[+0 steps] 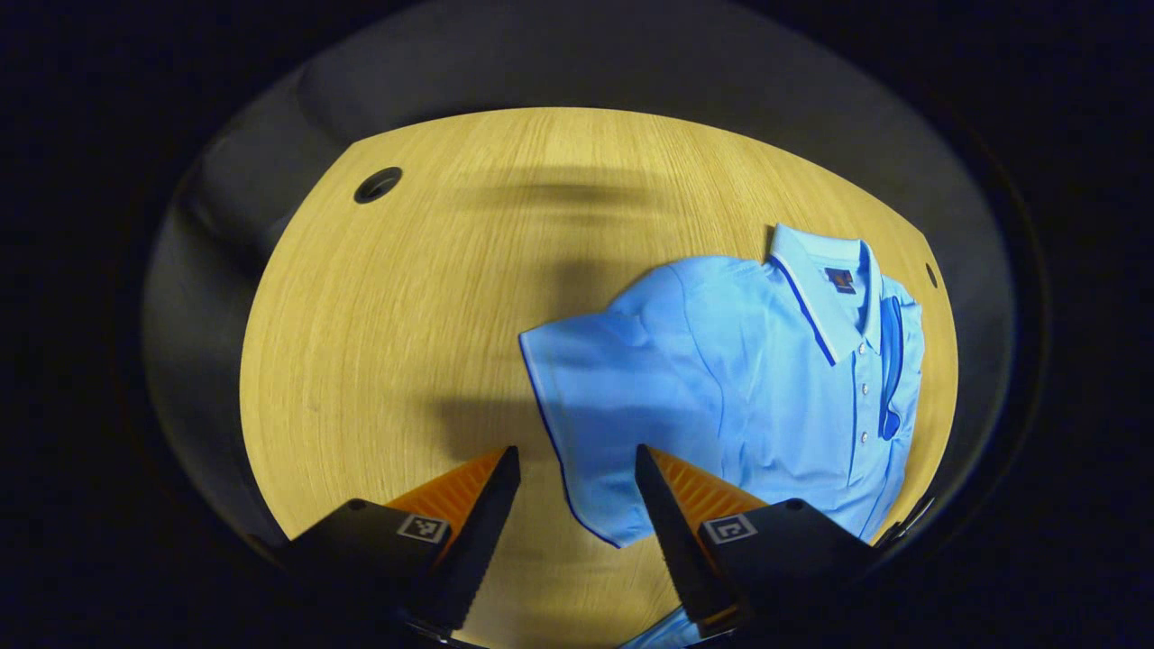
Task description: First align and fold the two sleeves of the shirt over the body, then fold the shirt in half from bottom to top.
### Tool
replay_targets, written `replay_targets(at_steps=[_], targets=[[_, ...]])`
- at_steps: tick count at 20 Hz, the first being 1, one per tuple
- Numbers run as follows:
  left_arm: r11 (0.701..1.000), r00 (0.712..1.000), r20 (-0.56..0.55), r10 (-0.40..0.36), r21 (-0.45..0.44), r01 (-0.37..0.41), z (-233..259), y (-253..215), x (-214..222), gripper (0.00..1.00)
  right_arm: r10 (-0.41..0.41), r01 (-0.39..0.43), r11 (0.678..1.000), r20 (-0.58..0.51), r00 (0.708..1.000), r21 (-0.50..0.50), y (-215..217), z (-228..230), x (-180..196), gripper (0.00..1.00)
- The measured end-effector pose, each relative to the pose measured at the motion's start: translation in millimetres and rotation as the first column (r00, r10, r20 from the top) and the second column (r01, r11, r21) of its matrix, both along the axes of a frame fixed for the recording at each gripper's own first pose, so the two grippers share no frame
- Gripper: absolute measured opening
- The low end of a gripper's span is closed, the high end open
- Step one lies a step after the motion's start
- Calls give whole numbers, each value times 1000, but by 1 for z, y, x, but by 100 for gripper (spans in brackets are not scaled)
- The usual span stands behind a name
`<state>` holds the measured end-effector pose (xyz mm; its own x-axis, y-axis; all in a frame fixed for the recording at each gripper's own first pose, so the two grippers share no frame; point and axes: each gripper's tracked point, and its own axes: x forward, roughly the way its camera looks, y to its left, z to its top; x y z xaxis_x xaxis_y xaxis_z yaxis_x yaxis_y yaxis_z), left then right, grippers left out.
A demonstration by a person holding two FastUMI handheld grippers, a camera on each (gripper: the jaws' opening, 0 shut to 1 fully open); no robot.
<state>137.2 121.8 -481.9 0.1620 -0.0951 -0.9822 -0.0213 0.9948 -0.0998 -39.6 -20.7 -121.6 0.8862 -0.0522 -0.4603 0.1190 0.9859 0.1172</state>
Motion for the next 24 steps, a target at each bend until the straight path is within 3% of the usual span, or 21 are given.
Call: replay_targets(at_steps=[2,5,7,9,11,16,24], targets=[[1000,1000,10,-14,9,14,2,-3,6,82,-2,2,1000,-2,1000,-6,-5,1,-1,97],[1000,1000,6,-13,-22,13,2,-18,5,49,-6,6,1000,-1,1000,-7,-7,0,-2,97],[999,1000,5,6,-35,-6,2,-26,5,17,-7,7,1000,-3,1000,-8,-8,0,-3,97],[989,1000,1,-1,-147,1,7,-48,-2,9,-7,7,1000,-8,1000,-12,-11,-2,-8,97],[983,1000,30,-10,-185,15,15,-57,1,8,-10,10,1000,-17,1000,-20,-14,-6,-10,97],[976,981,176,-84,-183,116,56,-79,25,7,-31,30,1000,-41,999,-5,-14,-16,-16,97],[946,938,267,-221,-176,273,88,-143,36,7,-50,52,994,-25,998,91,-4,-12,-19,98]])
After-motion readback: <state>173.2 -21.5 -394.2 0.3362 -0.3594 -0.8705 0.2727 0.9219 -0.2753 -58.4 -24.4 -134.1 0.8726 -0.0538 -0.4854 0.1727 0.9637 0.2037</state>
